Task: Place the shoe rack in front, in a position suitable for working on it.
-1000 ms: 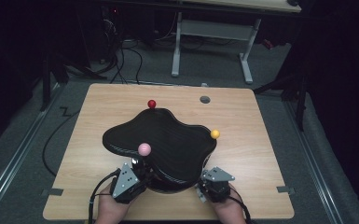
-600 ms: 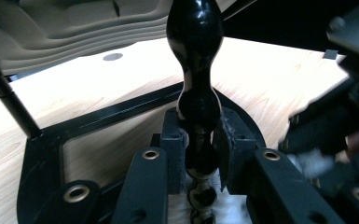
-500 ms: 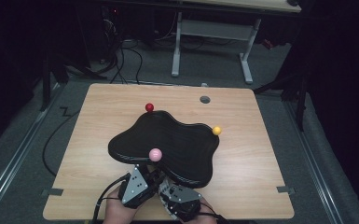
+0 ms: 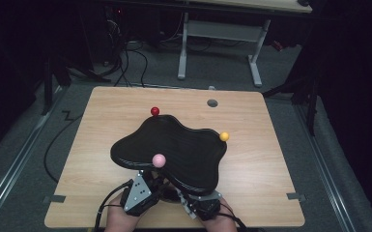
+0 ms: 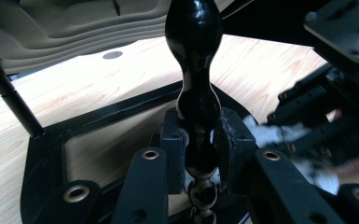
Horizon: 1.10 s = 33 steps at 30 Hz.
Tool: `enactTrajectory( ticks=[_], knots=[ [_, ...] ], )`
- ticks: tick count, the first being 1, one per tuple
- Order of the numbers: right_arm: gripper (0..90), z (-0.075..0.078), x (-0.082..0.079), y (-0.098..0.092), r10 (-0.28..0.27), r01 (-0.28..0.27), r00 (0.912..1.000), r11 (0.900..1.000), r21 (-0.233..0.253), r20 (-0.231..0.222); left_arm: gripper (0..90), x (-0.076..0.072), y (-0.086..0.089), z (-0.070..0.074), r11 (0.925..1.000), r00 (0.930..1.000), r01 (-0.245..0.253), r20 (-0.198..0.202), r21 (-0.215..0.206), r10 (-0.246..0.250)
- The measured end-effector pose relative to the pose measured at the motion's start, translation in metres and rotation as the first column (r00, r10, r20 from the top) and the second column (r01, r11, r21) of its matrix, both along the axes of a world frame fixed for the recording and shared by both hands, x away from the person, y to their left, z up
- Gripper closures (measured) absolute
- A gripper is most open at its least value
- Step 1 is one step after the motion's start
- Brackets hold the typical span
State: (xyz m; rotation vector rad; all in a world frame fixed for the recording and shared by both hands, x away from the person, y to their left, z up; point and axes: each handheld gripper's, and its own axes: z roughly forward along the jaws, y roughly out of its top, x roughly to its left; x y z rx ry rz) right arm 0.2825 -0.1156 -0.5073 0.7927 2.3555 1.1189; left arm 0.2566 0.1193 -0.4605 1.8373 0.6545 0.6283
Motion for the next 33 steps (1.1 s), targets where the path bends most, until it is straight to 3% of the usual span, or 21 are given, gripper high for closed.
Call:
enactTrajectory(
  ticks=[8, 16, 18, 22, 24, 29, 33],
  knots=[
    [76.5, -0.001, 0.023, -0.028, -0.097, 0.097, 0.9952, 0.995, 0.021, -0.015, 74.4, -0.002, 0.010, 0.001, 0.9998, 0.9998, -0.020, -0.004, 0.003, 0.021],
    [76.5, -0.001, 0.042, -0.041, -0.163, 0.162, 0.9867, 0.987, 0.008, 0.006, 74.3, -0.006, 0.020, 0.001, 0.9987, 0.9987, -0.051, -0.007, 0.002, 0.051],
    [76.6, -0.001, 0.049, -0.047, -0.189, 0.189, 0.9818, 0.982, 0.001, 0.020, 74.4, -0.007, 0.024, 0.001, 0.9980, 0.9980, -0.063, -0.009, -0.003, 0.063],
    [76.9, 0.001, 0.067, -0.062, -0.279, 0.280, 0.9596, 0.960, -0.014, 0.036, 74.4, -0.009, 0.032, 0.001, 0.9961, 0.9961, -0.088, -0.012, -0.010, 0.088],
    [76.6, 0.001, 0.072, -0.067, -0.295, 0.295, 0.9548, 0.955, -0.011, 0.039, 74.4, -0.010, 0.032, 0.001, 0.9957, 0.9957, -0.092, -0.010, -0.010, 0.092],
    [76.8, 0.000, 0.072, -0.064, -0.287, 0.288, 0.9571, 0.957, -0.024, 0.040, 74.4, -0.010, 0.032, 0.001, 0.9959, 0.9959, -0.090, -0.012, -0.011, 0.090],
    [76.9, 0.000, 0.066, -0.060, -0.253, 0.253, 0.9674, 0.967, -0.007, -0.009, 74.5, -0.008, 0.032, 0.000, 0.9965, 0.9966, -0.081, -0.017, -0.020, 0.081]
  ],
)
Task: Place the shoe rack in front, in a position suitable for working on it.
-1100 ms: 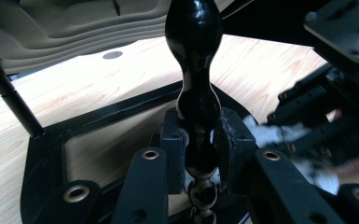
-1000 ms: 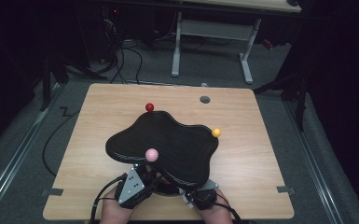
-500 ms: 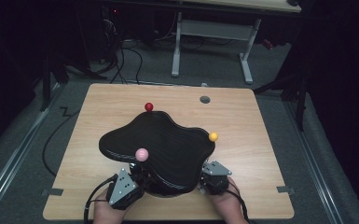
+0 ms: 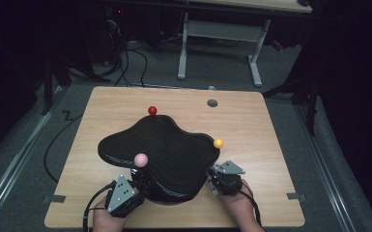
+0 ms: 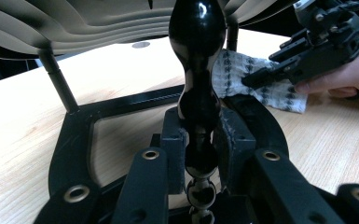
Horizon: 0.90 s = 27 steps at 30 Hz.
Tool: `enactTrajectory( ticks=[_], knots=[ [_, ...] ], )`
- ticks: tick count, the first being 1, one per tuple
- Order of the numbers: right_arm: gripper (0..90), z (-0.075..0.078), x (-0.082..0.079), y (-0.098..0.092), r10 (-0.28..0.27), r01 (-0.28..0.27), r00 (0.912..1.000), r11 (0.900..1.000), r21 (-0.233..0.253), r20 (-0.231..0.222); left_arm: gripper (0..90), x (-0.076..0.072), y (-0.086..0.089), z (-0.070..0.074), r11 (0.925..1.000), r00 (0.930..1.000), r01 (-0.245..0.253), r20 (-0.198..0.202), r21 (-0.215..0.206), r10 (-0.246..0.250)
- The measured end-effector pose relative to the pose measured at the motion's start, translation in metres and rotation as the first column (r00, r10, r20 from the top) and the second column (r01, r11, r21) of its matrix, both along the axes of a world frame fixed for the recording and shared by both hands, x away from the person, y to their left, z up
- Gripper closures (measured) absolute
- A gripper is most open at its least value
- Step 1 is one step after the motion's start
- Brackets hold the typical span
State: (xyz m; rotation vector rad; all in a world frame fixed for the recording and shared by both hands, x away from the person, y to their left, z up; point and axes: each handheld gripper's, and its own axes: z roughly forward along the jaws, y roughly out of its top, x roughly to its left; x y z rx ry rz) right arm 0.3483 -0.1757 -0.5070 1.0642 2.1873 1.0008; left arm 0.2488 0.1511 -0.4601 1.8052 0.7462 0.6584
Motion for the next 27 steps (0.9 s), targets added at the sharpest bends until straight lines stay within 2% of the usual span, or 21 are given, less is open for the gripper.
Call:
enactTrajectory(
  ticks=[2, 5, 8, 13, 15, 18, 20, 23, 26, 27],
  knots=[
    [77.0, 0.000, -0.002, 0.001, 0.010, -0.010, 1.0000, 1.000, 0.007, -0.002, 74.6, 0.001, -0.002, 0.000, 1.0000, 1.0000, 0.009, 0.001, 0.004, -0.009],
    [76.8, 0.000, -0.012, 0.005, 0.051, -0.050, 0.9984, 0.998, 0.046, -0.025, 74.6, 0.003, -0.006, 0.000, 0.9998, 0.9998, 0.017, 0.002, 0.006, -0.017],
    [76.7, 0.001, -0.022, 0.013, 0.082, -0.080, 0.9963, 0.996, 0.050, -0.027, 74.6, 0.005, -0.011, 0.000, 0.9996, 0.9996, 0.028, 0.002, 0.006, -0.028],
    [76.6, 0.000, -0.040, 0.030, 0.150, -0.149, 0.9883, 0.987, 0.053, -0.027, 74.6, 0.007, -0.020, 0.000, 0.9989, 0.9989, 0.047, 0.003, 0.002, -0.047],
    [76.5, 0.000, -0.047, 0.038, 0.181, -0.178, 0.9828, 0.982, 0.069, -0.036, 74.5, 0.008, -0.023, 0.000, 0.9986, 0.9986, 0.052, 0.004, 0.000, -0.052],
    [76.7, -0.001, -0.059, 0.055, 0.241, -0.238, 0.9695, 0.968, 0.075, -0.043, 74.6, 0.008, -0.029, 0.000, 0.9978, 0.9978, 0.066, 0.007, 0.004, -0.066],
    [77.0, 0.000, -0.069, 0.068, 0.275, -0.274, 0.9614, 0.960, 0.062, -0.011, 74.6, 0.008, -0.031, 0.000, 0.9975, 0.9975, 0.071, 0.006, 0.006, -0.071],
    [76.9, 0.003, -0.081, 0.088, 0.341, -0.338, 0.9400, 0.937, 0.086, -0.016, 74.5, 0.008, -0.032, 0.000, 0.9973, 0.9973, 0.074, 0.006, 0.007, -0.074],
    [76.4, 0.001, -0.092, 0.103, 0.391, -0.391, 0.9204, 0.919, 0.045, 0.003, 74.6, 0.008, -0.032, 0.000, 0.9971, 0.9971, 0.076, 0.005, 0.007, -0.076],
    [76.6, 0.001, -0.093, 0.103, 0.386, -0.385, 0.9226, 0.922, 0.044, -0.004, 74.6, 0.008, -0.032, 0.000, 0.9971, 0.9971, 0.076, 0.005, 0.007, -0.076]
  ],
)
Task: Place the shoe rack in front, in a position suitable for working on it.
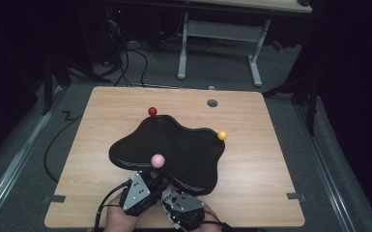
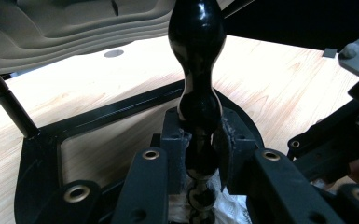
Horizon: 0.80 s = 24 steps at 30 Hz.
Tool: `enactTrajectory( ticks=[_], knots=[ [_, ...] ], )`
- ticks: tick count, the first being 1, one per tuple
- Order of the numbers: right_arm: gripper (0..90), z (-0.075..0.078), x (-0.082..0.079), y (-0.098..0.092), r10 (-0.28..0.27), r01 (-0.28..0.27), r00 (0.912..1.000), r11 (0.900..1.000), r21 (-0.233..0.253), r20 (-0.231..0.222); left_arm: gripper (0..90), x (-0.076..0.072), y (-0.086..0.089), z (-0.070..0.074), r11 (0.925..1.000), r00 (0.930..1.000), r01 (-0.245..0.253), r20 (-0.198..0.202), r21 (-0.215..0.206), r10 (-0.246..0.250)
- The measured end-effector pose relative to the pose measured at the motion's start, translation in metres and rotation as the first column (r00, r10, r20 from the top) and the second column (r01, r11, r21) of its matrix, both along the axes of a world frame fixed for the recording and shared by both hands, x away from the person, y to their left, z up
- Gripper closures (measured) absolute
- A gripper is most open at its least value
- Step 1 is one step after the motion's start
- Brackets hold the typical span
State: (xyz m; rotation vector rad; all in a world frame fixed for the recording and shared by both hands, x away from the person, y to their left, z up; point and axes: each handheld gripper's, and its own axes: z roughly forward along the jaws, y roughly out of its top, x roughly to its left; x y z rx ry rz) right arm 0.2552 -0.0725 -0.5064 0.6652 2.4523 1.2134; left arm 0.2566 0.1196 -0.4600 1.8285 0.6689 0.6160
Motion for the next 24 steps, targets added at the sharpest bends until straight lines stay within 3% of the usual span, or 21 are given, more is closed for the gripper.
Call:
enactTrajectory(
  ticks=[2, 5, 7, 13, 14, 16, 19, 24],
  knots=[
    [76.9, 0.001, 0.002, -0.005, -0.002, 0.002, 0.9999, 1.000, 0.005, 0.016, 74.5, 0.000, 0.000, 0.000, 1.0000, 1.0000, 0.002, 0.000, 0.001, -0.002],
    [77.2, 0.004, 0.009, -0.020, -0.053, 0.054, 0.9953, 0.998, -0.012, 0.080, 74.5, 0.000, 0.001, 0.000, 1.0000, 1.0000, -0.001, 0.000, 0.002, 0.001],
    [77.3, 0.003, 0.020, -0.033, -0.097, 0.099, 0.9909, 0.995, -0.018, 0.093, 74.5, -0.001, 0.003, 0.000, 1.0000, 1.0000, -0.006, -0.002, 0.001, 0.006],
    [77.1, -0.003, 0.053, -0.056, -0.211, 0.222, 0.9661, 0.973, -0.060, 0.149, 74.5, -0.003, 0.008, 0.000, 0.9999, 0.9999, -0.016, 0.001, 0.001, 0.016],
    [77.0, -0.004, 0.057, -0.058, -0.230, 0.241, 0.9635, 0.968, -0.072, 0.137, 74.5, -0.003, 0.009, 0.000, 0.9999, 0.9999, -0.017, 0.003, 0.002, 0.017],
    [77.0, -0.005, 0.062, -0.061, -0.232, 0.238, 0.9682, 0.969, -0.060, 0.094, 74.5, -0.003, 0.011, 0.000, 0.9998, 0.9998, -0.020, 0.004, 0.000, 0.020],
    [77.3, -0.004, 0.059, -0.057, -0.203, 0.209, 0.9756, 0.976, -0.062, 0.082, 74.4, -0.003, 0.019, -0.001, 0.9992, 0.9992, -0.039, 0.005, -0.001, 0.039],
    [77.1, -0.005, 0.049, -0.046, -0.141, 0.143, 0.9876, 0.989, -0.032, 0.069, 74.4, 0.006, 0.047, -0.003, 0.9900, 0.9914, -0.130, -0.023, -0.056, 0.129]
  ],
)
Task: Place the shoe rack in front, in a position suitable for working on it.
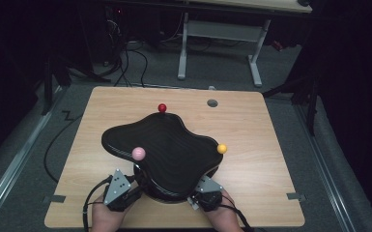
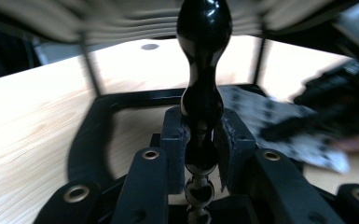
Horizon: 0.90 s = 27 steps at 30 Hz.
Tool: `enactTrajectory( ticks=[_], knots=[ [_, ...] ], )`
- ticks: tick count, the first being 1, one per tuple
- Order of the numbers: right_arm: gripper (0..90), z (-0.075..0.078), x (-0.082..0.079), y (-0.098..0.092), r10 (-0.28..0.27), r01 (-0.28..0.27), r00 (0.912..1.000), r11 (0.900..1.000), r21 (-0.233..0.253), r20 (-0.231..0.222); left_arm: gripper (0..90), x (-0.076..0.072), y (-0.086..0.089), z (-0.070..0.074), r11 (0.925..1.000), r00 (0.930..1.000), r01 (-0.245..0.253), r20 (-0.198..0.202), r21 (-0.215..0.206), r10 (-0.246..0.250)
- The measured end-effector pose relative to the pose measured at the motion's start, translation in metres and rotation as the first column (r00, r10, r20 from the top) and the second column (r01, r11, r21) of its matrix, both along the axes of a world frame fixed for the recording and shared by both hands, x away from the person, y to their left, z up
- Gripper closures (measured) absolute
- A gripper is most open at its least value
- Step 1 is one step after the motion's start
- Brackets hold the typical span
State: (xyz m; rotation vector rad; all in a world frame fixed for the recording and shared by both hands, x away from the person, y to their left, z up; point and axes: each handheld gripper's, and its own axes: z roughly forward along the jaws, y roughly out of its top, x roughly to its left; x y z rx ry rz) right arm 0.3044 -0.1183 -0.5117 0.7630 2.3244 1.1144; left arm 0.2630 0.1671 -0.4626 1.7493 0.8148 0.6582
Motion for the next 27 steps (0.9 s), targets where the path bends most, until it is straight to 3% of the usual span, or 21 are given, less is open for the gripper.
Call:
enactTrajectory(
  ticks=[5, 9, 20, 27],
  knots=[
    [76.6, 0.003, -0.008, 0.006, 0.025, -0.025, 0.9997, 1.000, -0.018, -0.002, 74.3, 0.004, 0.008, 0.000, 0.9996, 0.9996, -0.028, 0.004, -0.003, 0.028],
    [76.8, 0.010, -0.013, -0.003, 0.022, -0.022, 0.9997, 1.000, 0.014, -0.008, 74.3, 0.012, 0.016, 0.000, 0.9984, 0.9984, -0.056, 0.008, 0.000, 0.056],
    [77.1, 0.013, -0.010, -0.036, -0.055, 0.055, 0.9984, 0.998, 0.043, -0.011, 74.3, 0.024, 0.027, 0.000, 0.9970, 0.9970, -0.077, 0.003, -0.010, 0.077],
    [77.2, 0.017, -0.004, -0.057, -0.137, 0.136, 0.9904, 0.987, 0.086, 0.014, 74.3, 0.027, 0.028, 0.000, 0.9959, 0.9959, -0.090, 0.000, -0.011, 0.090]
  ],
)
